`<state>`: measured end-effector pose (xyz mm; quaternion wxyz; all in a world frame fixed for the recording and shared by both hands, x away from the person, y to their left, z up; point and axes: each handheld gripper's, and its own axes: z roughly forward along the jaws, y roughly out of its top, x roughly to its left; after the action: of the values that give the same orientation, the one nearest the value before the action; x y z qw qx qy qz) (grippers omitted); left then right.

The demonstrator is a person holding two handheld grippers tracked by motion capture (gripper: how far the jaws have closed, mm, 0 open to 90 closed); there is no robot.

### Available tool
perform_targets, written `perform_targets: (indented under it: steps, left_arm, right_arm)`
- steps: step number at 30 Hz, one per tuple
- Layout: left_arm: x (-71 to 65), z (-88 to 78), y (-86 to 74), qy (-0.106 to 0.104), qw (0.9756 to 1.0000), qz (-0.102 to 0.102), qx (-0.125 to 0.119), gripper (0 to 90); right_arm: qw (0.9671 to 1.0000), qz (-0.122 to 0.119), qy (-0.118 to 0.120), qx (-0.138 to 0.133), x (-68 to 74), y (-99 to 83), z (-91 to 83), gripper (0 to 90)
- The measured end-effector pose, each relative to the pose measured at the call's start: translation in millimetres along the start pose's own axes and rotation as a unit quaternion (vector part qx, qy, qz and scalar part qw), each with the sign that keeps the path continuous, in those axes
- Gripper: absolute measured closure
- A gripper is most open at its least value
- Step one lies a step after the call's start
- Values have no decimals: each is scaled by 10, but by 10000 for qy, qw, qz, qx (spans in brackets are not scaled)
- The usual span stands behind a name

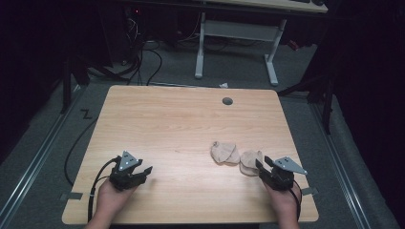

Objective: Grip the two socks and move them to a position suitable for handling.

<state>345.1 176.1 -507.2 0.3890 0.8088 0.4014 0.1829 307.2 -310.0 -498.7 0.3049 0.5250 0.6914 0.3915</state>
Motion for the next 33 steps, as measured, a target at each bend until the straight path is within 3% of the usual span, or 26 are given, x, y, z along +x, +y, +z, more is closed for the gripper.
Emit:
perform_targets:
  steps: [5, 14, 24, 29, 33]
  left_arm:
    - [31, -8, -6, -5, 9999, -104, -15, 501]
    - [-24, 31, 3, -15, 10000, 35, 40, 499]
    - [49, -44, -52, 48, 9999, -130, -27, 502]
    - [27, -27, -66, 61, 9999, -77, 25, 501]
    - [12, -28, -79, 64, 10000, -32, 57, 501]
  right_arm:
    - [10000, -2, 95, -8, 18, 10, 3, 604]
    - [9998, -45, 188, 43, 35, 9, 3, 618]
    - [9995, -160, 254, 93, 66, 62, 86, 685]
    - [9995, -229, 151, 180, 38, 86, 113, 810]
    - [9984, -383, 52, 402, 8, 85, 183, 894]
